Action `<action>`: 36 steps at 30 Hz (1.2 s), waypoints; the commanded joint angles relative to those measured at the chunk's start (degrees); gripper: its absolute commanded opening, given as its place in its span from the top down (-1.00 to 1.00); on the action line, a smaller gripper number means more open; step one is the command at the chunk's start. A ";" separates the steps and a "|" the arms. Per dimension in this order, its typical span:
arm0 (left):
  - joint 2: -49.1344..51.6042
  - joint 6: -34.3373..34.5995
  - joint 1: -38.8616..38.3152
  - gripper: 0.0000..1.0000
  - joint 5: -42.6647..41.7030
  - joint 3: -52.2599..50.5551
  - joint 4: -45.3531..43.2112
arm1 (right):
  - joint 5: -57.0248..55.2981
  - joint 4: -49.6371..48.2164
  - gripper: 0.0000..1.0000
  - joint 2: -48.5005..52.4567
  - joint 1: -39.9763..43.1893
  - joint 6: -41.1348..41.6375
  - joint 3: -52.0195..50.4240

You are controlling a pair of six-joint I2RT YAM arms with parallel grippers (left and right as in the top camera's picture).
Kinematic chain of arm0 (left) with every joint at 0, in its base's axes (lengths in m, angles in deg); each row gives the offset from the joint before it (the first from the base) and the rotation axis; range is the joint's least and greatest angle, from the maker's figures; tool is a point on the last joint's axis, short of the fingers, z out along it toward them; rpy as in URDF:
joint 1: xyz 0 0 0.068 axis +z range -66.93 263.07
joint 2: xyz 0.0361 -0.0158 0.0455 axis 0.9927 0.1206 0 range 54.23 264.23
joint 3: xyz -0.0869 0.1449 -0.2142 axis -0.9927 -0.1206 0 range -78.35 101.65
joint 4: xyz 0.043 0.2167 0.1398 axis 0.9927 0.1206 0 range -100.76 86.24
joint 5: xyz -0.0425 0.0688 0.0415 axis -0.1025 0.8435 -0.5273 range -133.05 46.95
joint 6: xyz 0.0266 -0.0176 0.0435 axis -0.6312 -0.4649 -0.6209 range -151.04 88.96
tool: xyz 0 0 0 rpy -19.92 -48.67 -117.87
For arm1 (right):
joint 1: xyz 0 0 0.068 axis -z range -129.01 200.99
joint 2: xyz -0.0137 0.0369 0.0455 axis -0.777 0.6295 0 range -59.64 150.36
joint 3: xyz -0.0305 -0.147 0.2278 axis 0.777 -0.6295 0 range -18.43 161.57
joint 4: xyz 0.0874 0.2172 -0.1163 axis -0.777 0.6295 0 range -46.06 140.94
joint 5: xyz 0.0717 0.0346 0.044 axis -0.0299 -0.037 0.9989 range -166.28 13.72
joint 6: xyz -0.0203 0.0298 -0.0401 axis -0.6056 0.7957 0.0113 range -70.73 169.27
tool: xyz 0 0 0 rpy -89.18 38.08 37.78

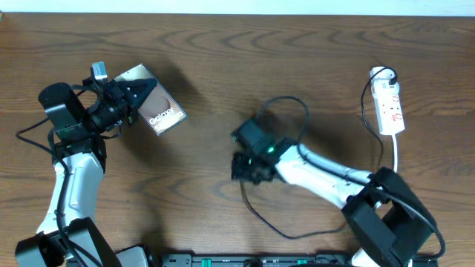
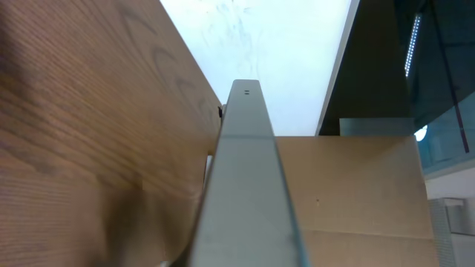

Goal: Plug charger to phone and switch on socket
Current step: 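Lift the cable connector with the right gripper toward the phone's bottom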

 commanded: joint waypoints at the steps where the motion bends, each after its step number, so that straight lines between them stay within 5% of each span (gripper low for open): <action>1: -0.83 -0.52 0.13 0.86 -1.53 1.33 -0.68 | 27.61 -7.30 0.98 -0.15 6.97 -10.49 0.42; 8: -0.83 -0.52 0.11 0.85 -1.60 1.33 -0.76 | 55.43 -19.04 0.98 0.09 17.92 -24.15 0.42; 11: -0.83 -0.52 0.11 0.86 -3.30 1.33 -2.69 | 57.99 -19.61 0.99 1.97 20.22 -26.08 0.42; 16: -0.83 -0.50 -0.04 0.85 -5.81 1.33 -5.42 | 73.90 -33.94 0.98 10.93 20.41 -24.37 0.42; 23: -0.83 -2.71 -0.04 0.85 -6.91 1.33 -5.42 | 74.34 -48.57 0.98 14.71 16.35 -16.72 0.42; 30: -0.83 -3.28 -0.04 0.85 -2.71 1.33 -5.42 | 71.32 -77.05 0.98 14.73 11.91 3.58 0.42; 36: -0.83 -3.30 -0.22 0.85 -0.09 1.33 -5.51 | 68.59 -87.54 0.98 14.73 11.91 12.17 0.42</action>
